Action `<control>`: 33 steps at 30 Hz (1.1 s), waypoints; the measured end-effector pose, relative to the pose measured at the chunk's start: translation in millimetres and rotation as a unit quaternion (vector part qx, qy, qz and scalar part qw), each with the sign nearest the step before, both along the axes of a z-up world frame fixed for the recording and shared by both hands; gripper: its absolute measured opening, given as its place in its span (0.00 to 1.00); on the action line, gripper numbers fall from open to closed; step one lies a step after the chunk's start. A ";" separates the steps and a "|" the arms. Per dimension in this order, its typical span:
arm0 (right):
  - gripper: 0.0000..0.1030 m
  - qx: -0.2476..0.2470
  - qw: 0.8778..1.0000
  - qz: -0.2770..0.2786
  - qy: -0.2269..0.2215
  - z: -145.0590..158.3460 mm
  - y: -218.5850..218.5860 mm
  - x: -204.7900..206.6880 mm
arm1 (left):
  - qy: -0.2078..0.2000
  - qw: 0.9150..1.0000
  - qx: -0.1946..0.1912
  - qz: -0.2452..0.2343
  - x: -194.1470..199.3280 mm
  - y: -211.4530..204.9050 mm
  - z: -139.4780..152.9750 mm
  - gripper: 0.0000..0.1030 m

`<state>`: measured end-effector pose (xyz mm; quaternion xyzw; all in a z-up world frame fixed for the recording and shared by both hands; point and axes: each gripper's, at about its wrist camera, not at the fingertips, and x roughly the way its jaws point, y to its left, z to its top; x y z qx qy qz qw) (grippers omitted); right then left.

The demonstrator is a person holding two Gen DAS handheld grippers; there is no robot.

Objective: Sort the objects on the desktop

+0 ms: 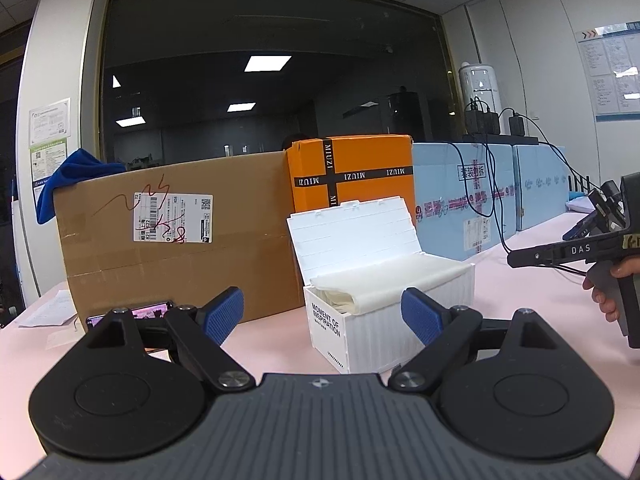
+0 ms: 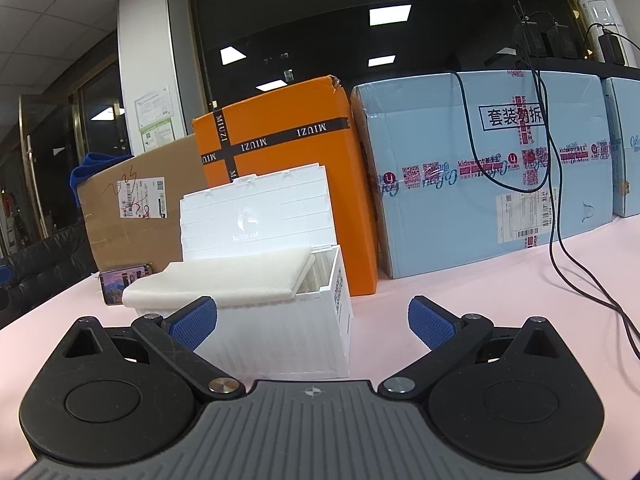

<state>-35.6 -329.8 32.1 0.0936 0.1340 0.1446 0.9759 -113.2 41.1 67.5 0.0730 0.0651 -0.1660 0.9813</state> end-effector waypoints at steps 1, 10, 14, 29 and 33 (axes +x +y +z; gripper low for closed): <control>1.00 0.000 1.000 0.001 0.001 -1.3 -0.1 0.6 | 0.000 1.000 -0.001 -0.001 -0.4 0.5 -0.9 0.83; 1.00 -0.005 1.000 -0.006 0.011 -8.1 0.5 3.2 | 0.008 1.000 -0.014 -0.015 9.1 -0.1 -9.8 0.83; 1.00 -0.004 1.000 -0.014 0.015 -10.1 -1.5 1.4 | 0.015 0.999 -0.024 -0.025 15.4 -4.7 -14.9 0.83; 1.00 -0.017 1.000 -0.015 -0.015 12.1 -9.6 -5.8 | -0.024 0.999 -0.036 -0.024 21.2 -16.7 10.5 0.84; 1.00 -0.023 0.999 -0.015 -0.022 14.2 -13.2 -5.0 | -0.028 0.999 -0.025 -0.018 38.3 -25.8 17.1 0.87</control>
